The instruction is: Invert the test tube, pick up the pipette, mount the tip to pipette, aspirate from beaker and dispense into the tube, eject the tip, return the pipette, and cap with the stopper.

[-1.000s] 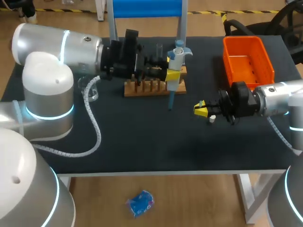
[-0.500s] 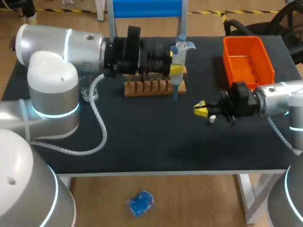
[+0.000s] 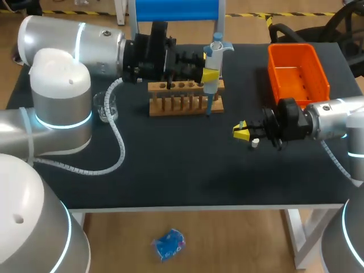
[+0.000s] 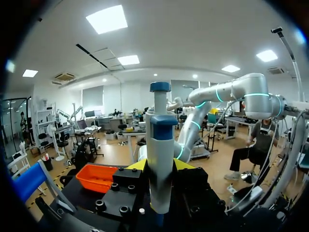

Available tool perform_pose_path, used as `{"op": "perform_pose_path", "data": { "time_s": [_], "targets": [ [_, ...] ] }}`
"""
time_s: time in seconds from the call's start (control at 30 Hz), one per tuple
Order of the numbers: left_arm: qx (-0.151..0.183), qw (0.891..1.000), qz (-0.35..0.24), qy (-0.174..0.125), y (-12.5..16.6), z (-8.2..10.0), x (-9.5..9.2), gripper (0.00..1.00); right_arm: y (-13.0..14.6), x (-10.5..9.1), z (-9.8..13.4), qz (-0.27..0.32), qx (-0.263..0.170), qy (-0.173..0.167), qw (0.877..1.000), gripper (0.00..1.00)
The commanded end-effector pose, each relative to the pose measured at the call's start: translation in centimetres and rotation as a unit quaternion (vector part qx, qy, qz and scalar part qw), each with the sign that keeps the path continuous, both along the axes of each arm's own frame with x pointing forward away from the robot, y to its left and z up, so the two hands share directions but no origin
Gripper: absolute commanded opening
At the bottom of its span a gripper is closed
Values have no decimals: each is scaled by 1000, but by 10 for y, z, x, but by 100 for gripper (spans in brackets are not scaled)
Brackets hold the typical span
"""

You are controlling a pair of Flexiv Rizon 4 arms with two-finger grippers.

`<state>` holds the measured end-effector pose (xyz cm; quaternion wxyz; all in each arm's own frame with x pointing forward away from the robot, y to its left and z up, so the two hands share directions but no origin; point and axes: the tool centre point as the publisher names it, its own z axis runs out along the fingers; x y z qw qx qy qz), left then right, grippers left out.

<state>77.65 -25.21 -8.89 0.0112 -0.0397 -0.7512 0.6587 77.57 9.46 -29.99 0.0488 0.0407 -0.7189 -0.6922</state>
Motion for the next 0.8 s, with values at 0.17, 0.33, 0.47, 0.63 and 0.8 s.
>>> {"op": "perform_pose_path", "data": {
  "time_s": [0.17,0.33,0.47,0.63,0.8],
  "targets": [
    [0,1000,-1,0,1,0,0,0,21,9,-4,-34,1,-3,999,0],
    [0,1000,-1,0,1,0,0,0,39,8,-3,-36,0,-9,999,0],
    [0,1000,-1,0,1,0,0,0,51,6,-4,-37,2,-11,999,0],
    [0,1000,-1,0,1,0,0,0,62,10,-2,-36,1,-30,999,0],
    [0,1000,-1,0,1,0,0,0,69,13,0,-37,2,-37,999,0]
  ]
}}
